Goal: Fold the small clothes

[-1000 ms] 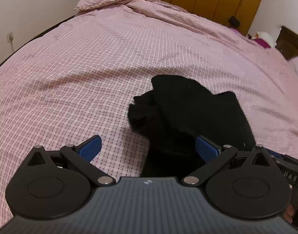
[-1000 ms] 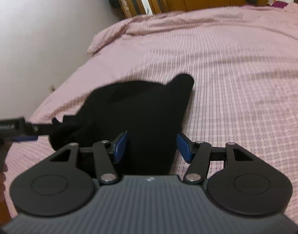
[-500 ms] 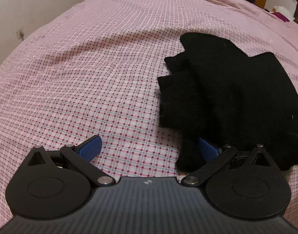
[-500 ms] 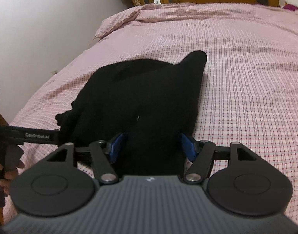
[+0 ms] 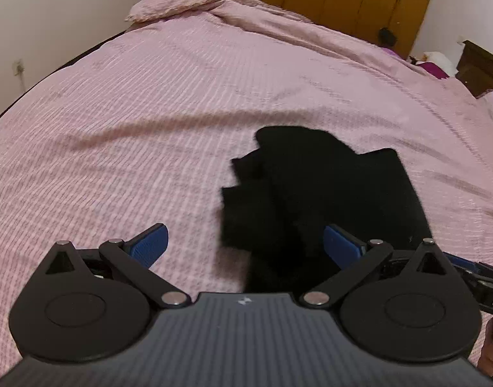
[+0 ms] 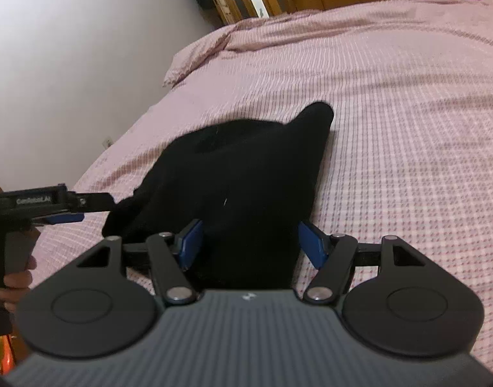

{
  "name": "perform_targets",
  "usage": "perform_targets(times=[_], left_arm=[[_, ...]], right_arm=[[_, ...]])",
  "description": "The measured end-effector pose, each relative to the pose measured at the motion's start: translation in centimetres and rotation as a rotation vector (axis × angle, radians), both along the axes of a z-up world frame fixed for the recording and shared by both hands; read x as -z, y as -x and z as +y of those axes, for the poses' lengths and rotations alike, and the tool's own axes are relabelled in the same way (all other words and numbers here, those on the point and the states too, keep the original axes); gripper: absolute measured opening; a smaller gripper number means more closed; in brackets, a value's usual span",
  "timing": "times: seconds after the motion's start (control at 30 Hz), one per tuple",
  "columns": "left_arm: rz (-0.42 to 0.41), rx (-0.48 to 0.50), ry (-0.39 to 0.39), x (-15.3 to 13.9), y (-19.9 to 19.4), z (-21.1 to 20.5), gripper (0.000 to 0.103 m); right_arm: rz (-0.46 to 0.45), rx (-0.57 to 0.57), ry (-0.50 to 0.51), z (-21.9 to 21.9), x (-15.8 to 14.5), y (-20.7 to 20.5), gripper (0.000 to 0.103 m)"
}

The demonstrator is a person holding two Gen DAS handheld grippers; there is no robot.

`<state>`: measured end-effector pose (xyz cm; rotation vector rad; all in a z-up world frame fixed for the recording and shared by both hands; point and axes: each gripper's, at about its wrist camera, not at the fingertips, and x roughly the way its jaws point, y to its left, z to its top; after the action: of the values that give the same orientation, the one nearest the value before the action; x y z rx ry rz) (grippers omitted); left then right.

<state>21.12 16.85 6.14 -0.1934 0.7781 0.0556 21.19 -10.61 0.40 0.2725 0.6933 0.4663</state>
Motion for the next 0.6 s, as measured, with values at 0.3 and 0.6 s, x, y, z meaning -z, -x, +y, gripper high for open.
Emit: perform_targets(times=[0.3,0.6], left_arm=[[0.022,0.034,-0.135,2.6,-2.7,-2.8,0.103],[0.062,-0.039,-0.029,4.1,-3.0,0.8,0.103]], right_arm=[[0.010,0.016,-0.003,-1.0,0.4,-0.1,0.068],[0.003,0.022,-0.025,-1.0,0.5,-0.6,0.068]])
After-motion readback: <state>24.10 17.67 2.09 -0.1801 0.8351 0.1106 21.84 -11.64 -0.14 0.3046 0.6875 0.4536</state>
